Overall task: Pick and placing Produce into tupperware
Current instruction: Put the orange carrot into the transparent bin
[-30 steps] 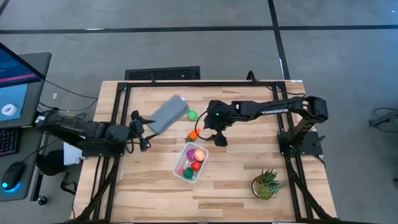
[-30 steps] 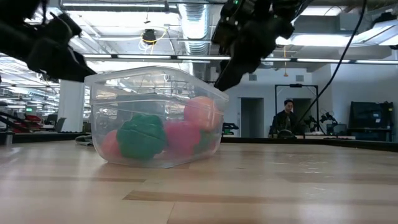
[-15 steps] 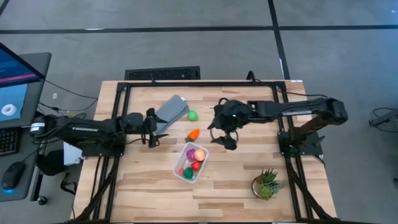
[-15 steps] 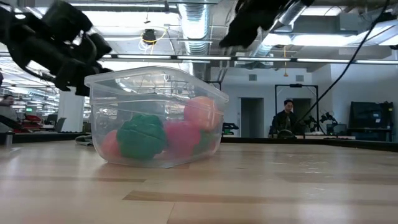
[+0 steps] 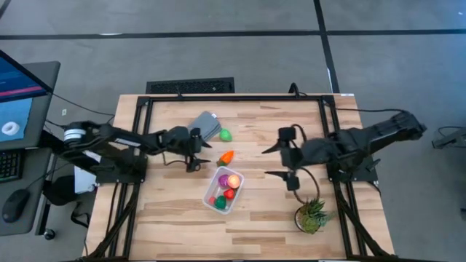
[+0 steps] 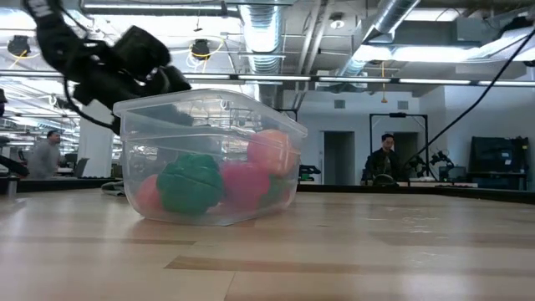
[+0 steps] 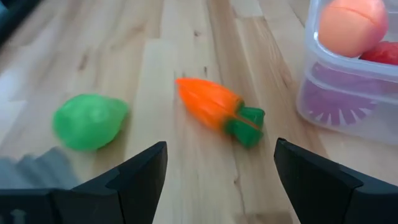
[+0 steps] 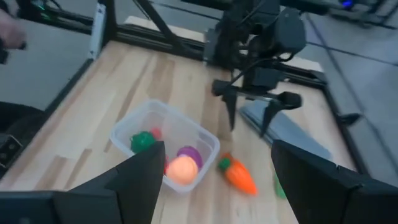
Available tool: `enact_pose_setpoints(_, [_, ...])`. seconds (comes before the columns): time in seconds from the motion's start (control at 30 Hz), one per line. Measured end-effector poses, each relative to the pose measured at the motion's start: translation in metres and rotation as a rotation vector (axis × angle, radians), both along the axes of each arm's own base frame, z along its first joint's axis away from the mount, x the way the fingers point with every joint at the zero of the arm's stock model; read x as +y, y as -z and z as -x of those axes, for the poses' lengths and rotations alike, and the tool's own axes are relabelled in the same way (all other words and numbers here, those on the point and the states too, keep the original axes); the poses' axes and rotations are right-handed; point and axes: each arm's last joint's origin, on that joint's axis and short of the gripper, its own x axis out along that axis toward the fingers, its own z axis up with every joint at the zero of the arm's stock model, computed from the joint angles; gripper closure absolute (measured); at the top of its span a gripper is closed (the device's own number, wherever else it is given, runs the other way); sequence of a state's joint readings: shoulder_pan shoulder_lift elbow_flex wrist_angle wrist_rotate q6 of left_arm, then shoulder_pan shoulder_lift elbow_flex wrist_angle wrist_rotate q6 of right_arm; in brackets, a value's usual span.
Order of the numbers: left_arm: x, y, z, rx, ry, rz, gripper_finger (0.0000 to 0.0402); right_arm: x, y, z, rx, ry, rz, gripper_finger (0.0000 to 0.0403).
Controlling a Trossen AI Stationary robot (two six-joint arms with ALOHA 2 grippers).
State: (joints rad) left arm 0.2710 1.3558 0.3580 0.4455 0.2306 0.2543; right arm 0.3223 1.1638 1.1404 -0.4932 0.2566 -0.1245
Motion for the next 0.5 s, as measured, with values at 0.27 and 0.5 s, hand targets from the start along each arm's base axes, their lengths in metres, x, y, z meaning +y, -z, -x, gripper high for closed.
enact_pose_setpoints(0.27, [0.007, 0.011, -0.033, 0.053, 0.068, 0.043, 0.0147, 0.029, 0.000, 0.035, 0.019, 0.122, 0.070, 0.0086])
enact_pose_setpoints(0.5, [0.012, 0.011, -0.053, 0.053, 0.074, 0.051, 0.0171, 0.051, 0.002, 0.059, -0.016, 0.186, 0.123, 0.0086])
